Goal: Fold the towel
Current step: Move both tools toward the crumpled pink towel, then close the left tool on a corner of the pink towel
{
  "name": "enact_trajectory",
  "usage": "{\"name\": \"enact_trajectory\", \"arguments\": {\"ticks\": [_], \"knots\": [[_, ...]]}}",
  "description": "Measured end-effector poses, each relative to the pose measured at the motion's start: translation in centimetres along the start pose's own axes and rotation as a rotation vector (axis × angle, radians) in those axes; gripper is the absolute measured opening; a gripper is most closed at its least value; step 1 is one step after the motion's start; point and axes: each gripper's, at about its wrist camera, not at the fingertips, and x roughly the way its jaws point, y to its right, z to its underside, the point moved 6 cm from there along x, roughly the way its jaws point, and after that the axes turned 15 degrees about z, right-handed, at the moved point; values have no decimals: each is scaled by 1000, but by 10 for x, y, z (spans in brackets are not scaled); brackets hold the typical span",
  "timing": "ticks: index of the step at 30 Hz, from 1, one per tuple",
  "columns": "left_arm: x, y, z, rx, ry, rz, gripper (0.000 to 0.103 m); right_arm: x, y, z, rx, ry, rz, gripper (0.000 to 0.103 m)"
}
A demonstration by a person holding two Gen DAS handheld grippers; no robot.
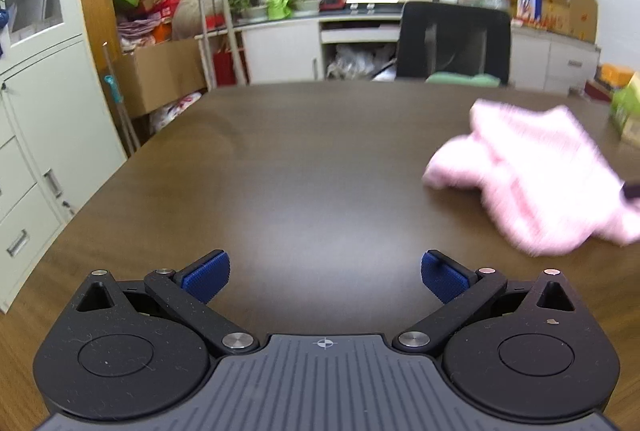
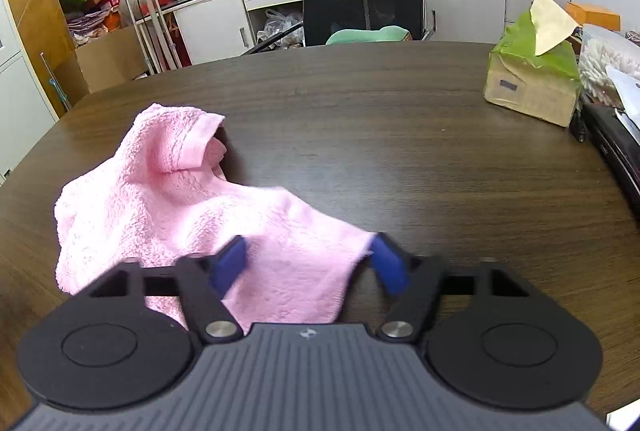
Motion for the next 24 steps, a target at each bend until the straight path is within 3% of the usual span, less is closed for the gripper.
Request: {"name": "enact_trajectory", "arguments": {"ticks": [4, 10, 16, 18, 19, 20, 21, 24], "knots": [[9, 23, -23, 15, -29, 29, 103, 2, 8, -1, 32, -10, -28, 44], [31, 70, -57, 151, -13, -4, 103, -1, 3, 3, -31, -4, 11, 30], [60, 109, -92, 170, -13, 76, 103, -1, 2, 4, -20, 4, -34, 37], [76, 128, -104, 195, -29, 100, 103, -1, 3, 5, -5, 8, -61, 51], [83, 137, -109, 215, -38, 114, 103, -1, 3, 5, 0, 8, -82, 68], [91, 146, -112, 237, -51, 123, 103, 0, 2, 5, -5, 7, -86, 95], [99, 154, -114, 258, -61, 123, 103, 1, 1, 7, -24, 6, -59, 103], [119, 170, -115, 307, -93, 124, 103, 5, -7, 14, -124, 43, 57, 103]]}}
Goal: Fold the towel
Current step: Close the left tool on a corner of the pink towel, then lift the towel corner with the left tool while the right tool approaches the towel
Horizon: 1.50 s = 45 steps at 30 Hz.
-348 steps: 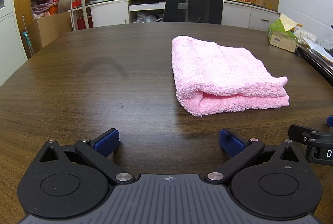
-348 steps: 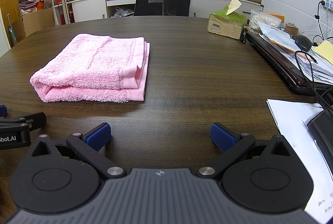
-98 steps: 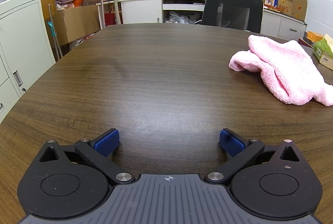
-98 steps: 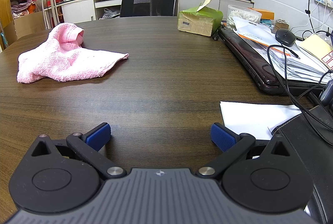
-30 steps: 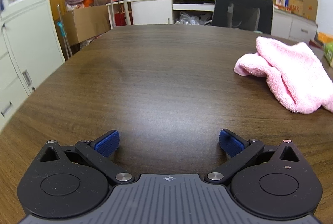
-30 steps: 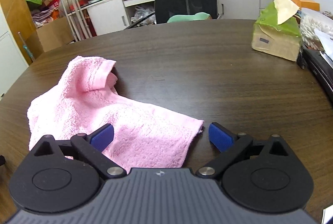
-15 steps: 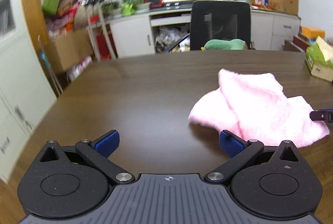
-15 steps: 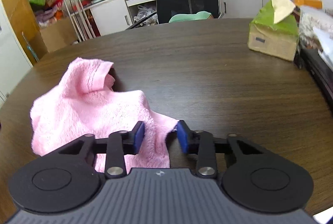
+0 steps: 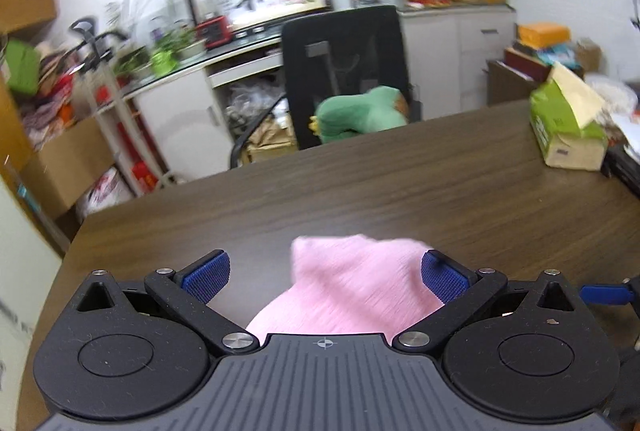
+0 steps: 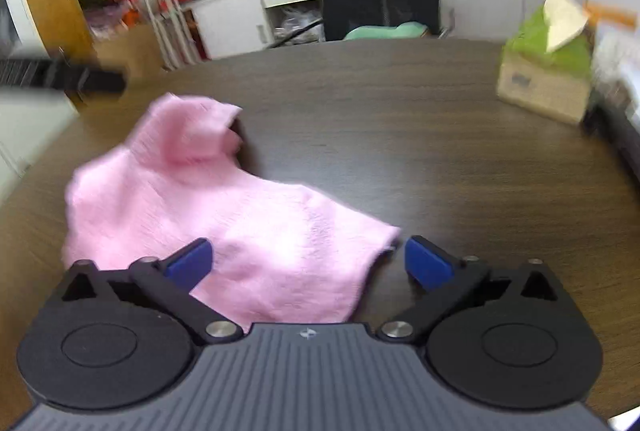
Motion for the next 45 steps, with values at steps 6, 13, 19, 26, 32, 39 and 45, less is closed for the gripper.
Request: {"name": "enact_trajectory", "arguments": {"ticks": [6, 13, 19, 26, 32, 39, 45], "knots": [[37, 20, 3, 14, -88, 66, 103, 0, -4, 1, -32, 14, 8, 103], [54, 25, 13, 13, -168, 112, 61, 0, -5, 3, -36, 18, 9, 103], [59, 16, 16, -50, -185, 121, 18, -2, -3, 6, -24, 52, 6, 103], [36, 9, 12, -71, -106, 149, 8, -1, 4, 1, 13, 34, -46, 101], [-5, 5, 14, -142, -12, 262, 7, -4, 29, -7, 237, -1, -246, 76], [-71, -9, 35, -195, 102, 331, 7, -4, 51, -12, 411, -35, -426, 49], [-101, -23, 83, -292, 136, 317, 8, -4, 42, -12, 359, -38, -422, 55]]}}
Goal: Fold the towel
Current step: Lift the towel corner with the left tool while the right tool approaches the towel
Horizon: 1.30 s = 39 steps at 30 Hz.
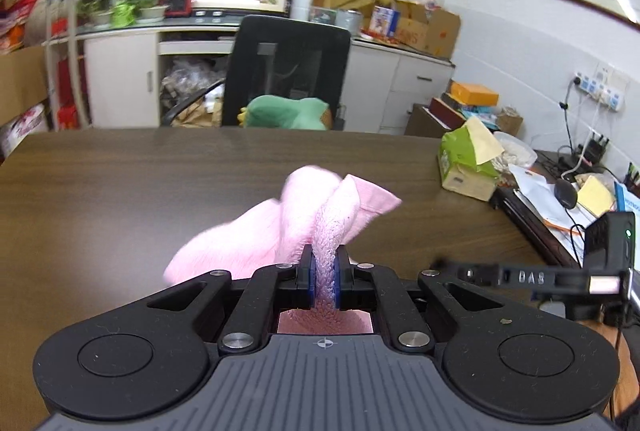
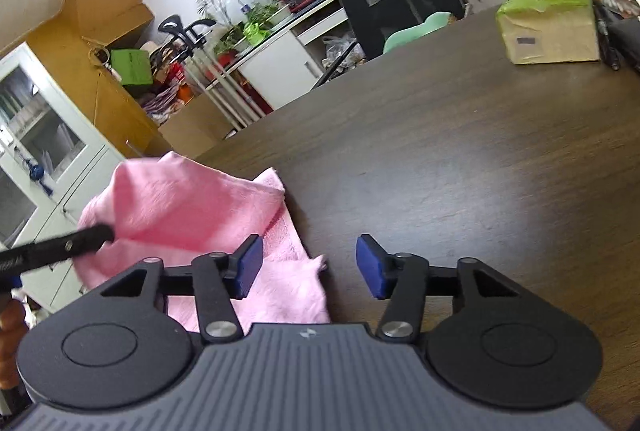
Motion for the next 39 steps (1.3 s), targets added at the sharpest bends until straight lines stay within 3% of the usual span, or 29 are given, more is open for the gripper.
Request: {"name": "enact_trajectory", "arguments": {"ticks": [8, 17, 19, 23, 24, 26, 31, 33, 35, 39], "knots": [[-38, -28, 64, -71, 68, -110, 9, 6, -38, 19, -159, -58, -32, 58], [-74, -52, 93, -100, 64, -113, 16, -7, -72, 41, -252, -149, -94, 59], [-80, -54, 98, -100, 68, -123, 25, -12, -77, 46, -263, -169, -97, 59], [-99, -62, 101, -87, 95, -169, 28, -21, -87, 55, -288, -187, -99, 60], [-102, -64, 100, -87, 99, -173, 30, -23, -90, 58, -290, -192, -104, 59], [-108, -67, 98, -80, 106, -184, 32, -27, -93, 64, -300, -187, -96, 45], [-105, -75, 93, -80, 88, -175, 55, -37, -91, 76, -304, -173, -100, 44], [-100, -78, 93, -101, 82, -180, 58, -38, -89, 79, -306, -176, -109, 42], [-99, -86, 93, -126, 86, -205, 60, -39, -86, 83, -312, -174, -112, 27], [-103, -110, 91, -180, 96, -261, 62, -36, -81, 85, -301, -156, -126, 22]]}}
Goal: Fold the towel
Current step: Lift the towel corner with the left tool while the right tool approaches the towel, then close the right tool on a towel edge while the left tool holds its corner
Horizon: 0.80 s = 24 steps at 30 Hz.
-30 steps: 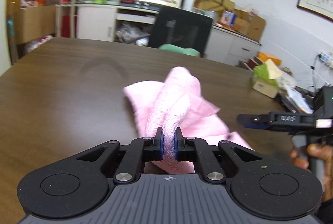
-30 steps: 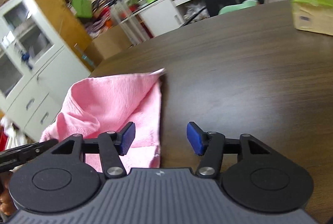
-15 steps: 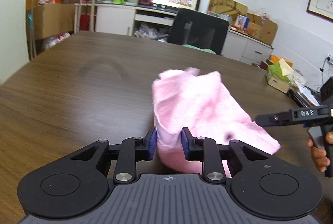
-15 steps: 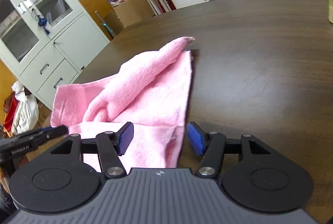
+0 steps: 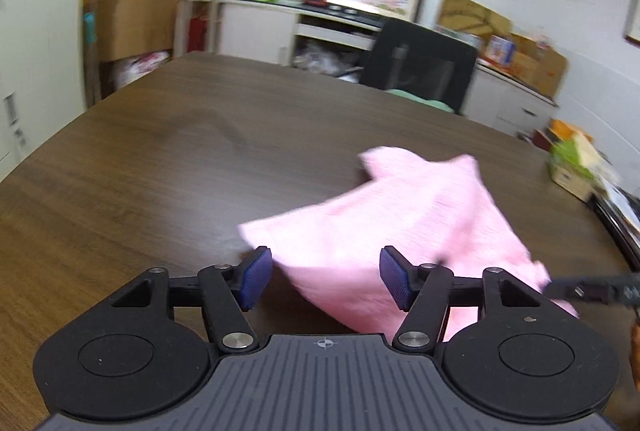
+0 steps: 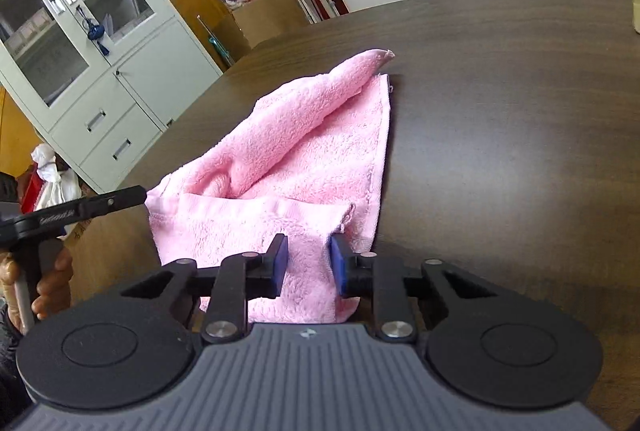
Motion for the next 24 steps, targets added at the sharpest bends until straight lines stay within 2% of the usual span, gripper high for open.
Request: {"name": "enact_trajectory", "arguments": {"ticks": [3, 5, 11, 18, 20, 21, 22, 24], "knots": [[5, -13, -8, -4, -11, -8, 64, 4, 0, -1, 4, 8, 11, 15], [11, -18, -14, 2, -22, -10, 66, 2, -2, -2, -14, 23, 46, 5], [30, -29, -11, 1, -79, -89, 67, -3, -20, 2, -100, 71, 82, 4], [25, -41, -9, -127, -134, 52, 67, 2, -10, 0, -53, 55, 79, 5], [26, -42, -10, -148, -141, 77, 55, 2, -7, 0, -40, 51, 60, 7], [27, -42, -11, -151, -147, 84, 38, 2, -7, 0, -36, 52, 55, 8], [29, -42, -11, -154, -153, 91, 31, 3, -7, 1, -34, 50, 51, 8], [33, -41, -12, -163, -160, 101, 26, 3, -8, 2, -42, 55, 40, 10]]}}
